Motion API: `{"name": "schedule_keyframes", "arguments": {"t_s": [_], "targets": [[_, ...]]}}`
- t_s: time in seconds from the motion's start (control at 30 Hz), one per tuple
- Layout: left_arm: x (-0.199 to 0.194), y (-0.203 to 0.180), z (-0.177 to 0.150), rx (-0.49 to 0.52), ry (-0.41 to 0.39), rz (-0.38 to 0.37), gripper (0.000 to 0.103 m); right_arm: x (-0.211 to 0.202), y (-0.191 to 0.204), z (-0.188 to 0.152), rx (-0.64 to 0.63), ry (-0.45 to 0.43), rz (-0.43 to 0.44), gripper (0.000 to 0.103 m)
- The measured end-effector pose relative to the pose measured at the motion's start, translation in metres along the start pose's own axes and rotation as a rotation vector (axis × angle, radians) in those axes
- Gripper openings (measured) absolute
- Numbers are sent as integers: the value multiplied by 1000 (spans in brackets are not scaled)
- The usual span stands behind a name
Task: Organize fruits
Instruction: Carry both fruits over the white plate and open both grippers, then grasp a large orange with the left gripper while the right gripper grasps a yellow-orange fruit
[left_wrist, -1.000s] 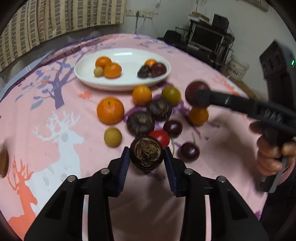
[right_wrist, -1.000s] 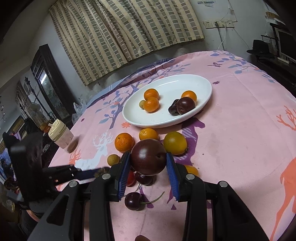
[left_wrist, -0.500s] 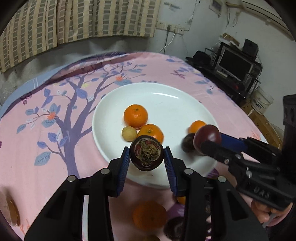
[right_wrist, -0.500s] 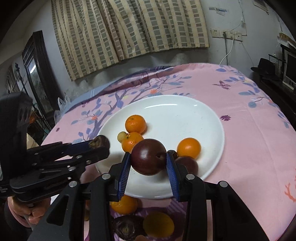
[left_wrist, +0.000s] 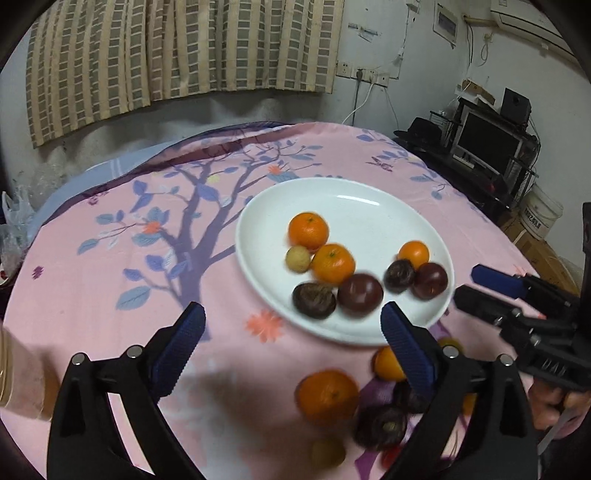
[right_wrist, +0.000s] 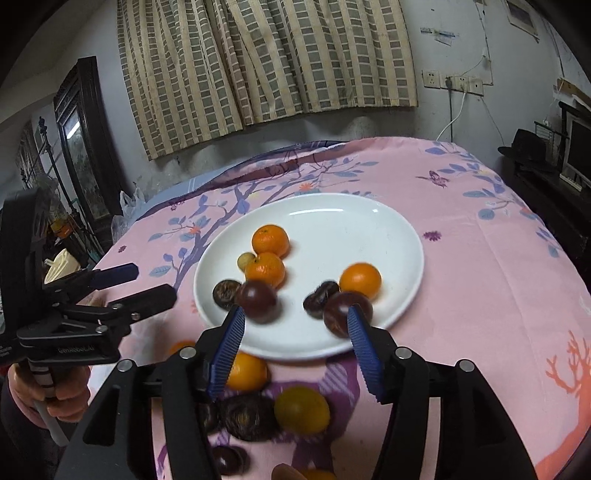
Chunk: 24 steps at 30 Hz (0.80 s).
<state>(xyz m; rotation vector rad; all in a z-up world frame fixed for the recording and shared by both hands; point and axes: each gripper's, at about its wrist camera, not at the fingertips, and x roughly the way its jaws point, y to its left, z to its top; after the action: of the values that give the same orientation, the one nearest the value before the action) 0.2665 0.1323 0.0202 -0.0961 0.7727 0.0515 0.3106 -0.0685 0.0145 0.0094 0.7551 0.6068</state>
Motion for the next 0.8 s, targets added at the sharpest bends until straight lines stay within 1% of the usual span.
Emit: {"name": "schedule_keyframes", "arguments": {"t_s": [0.1,0.23,0.3,0.37,0.43,0.47,0.6,0.7,0.73,0.77,0.8], "targets": [[-8,13,-21,-31,11,25,94,-3,-2,-13,-2,40,8,59],[-11,31,-48,-85,51,39,94,-3,-5,-29,-5,100,-23,59],[-11,37,-56,-106,69,46,94,1,-5,-35,-3,123,-29,59],[-11,41,-58,-128,81,35,94,7,-4,-39,-12,147,-38,59],[-12,44,-58,-147,80,21,94,12,-2,-42,-17,158,-39,49],[-15,44,-58,-148,74,17,94,14,-2,-43,-12,160,-34,48],[-20,38,-57,-129,57,22,94,18,-8,-44,33,166,2,48],[-20,35,-57,-123,59,14,94,26,-13,-47,74,195,34,47],[-20,35,-57,-121,61,12,94,27,-14,-47,84,194,45,39],[-19,34,-57,-121,65,7,94,27,-14,-46,90,202,74,38],[-19,33,-58,-122,68,-2,94,26,-14,-46,94,204,71,38]]}}
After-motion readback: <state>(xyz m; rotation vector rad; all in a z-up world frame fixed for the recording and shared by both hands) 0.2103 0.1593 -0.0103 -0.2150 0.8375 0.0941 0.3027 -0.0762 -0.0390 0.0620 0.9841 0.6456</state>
